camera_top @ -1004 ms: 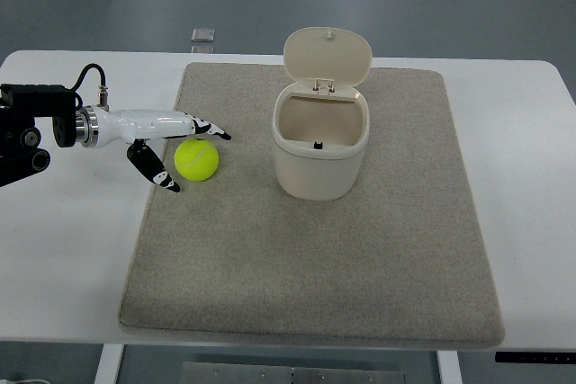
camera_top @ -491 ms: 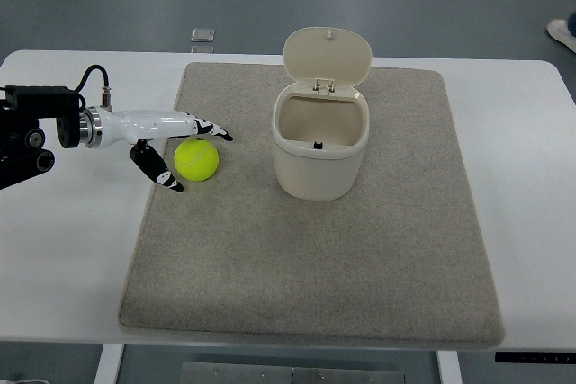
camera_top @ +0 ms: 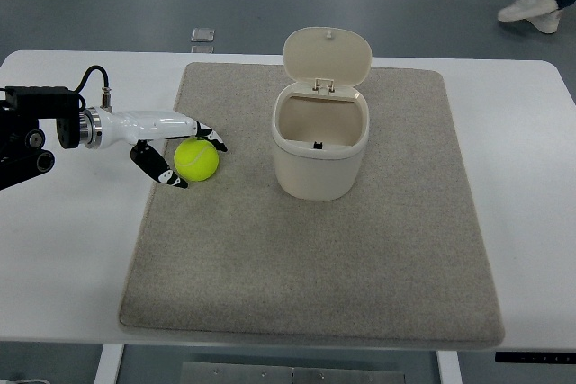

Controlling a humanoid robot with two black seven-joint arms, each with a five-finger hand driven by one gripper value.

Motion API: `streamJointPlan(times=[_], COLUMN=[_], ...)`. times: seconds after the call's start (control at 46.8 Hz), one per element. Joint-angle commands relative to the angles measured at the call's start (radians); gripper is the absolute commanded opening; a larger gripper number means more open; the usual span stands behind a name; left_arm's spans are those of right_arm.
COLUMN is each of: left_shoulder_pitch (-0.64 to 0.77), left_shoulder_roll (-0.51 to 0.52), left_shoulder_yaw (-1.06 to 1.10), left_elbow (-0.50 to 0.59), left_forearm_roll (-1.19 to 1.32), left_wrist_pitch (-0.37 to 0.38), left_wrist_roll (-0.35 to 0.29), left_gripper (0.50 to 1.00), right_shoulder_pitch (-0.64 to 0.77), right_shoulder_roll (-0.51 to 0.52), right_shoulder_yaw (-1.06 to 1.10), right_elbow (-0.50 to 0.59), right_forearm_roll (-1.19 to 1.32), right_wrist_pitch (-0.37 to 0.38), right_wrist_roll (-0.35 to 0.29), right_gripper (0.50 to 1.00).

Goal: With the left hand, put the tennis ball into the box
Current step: 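Close the left hand's fingers to grasp the tennis ball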

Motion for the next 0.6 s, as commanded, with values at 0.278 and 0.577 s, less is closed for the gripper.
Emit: streamJointPlan(times=[0.278, 0.577], left_shoulder_pitch=[0.0, -0.002], left_shoulder_roll=[0.002, 0.0], left_shoulder_yaw=[0.005, -0.006], left_elbow=[0.004, 0.02], left_forearm_roll=[0.0, -0.017], left_wrist_pitch=[-0.002, 0.006], left_wrist_roll=[0.0, 0.002], left_gripper=[0.551, 0.5], right_shoulder_pitch=[0.0, 0.0], right_shoulder_roll=[0.0, 0.0], right_shoulder_yaw=[0.0, 0.0], right_elbow=[0.0, 0.0], right_forearm_roll=[0.0, 0.0], right_wrist_pitch=[0.0, 0.0], right_wrist_roll=[0.0, 0.0], right_gripper=[0.901, 0.901])
